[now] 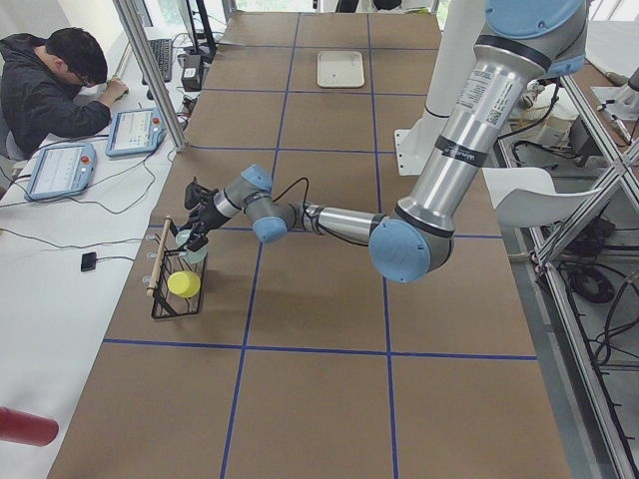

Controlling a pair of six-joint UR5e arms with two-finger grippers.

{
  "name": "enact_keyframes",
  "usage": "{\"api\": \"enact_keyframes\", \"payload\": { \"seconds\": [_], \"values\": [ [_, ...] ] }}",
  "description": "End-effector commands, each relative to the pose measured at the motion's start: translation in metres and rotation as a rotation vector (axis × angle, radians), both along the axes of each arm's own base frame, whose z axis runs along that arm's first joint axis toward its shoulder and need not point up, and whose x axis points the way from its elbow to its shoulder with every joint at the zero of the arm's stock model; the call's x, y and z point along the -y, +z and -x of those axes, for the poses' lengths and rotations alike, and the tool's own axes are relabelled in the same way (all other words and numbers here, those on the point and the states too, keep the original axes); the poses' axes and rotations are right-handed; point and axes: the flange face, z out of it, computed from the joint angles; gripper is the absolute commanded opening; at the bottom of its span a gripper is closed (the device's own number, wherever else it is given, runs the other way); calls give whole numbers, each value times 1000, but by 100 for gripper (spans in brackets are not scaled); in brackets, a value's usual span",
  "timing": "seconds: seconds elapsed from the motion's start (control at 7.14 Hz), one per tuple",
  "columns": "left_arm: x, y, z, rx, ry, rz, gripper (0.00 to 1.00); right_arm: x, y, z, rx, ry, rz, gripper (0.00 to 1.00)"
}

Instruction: Left arm grabs green cup and hands to right arm on tray

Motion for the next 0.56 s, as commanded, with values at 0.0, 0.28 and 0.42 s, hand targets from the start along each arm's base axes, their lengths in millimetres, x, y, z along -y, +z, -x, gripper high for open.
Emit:
{"api": "enact_keyframes", "payload": {
  "seconds": [0.0, 0.28, 0.42],
  "values": [
    [2, -3, -1, -2, -1, -1, 82, 0, 0, 0, 2, 0, 0, 99],
    [3, -5, -1, -5, -2, -4, 74, 0, 0, 0, 2, 0, 0, 99],
    [3, -5, -1, -5, -2, -4, 74, 0, 0, 0, 2, 0, 0, 99]
  ]
}}
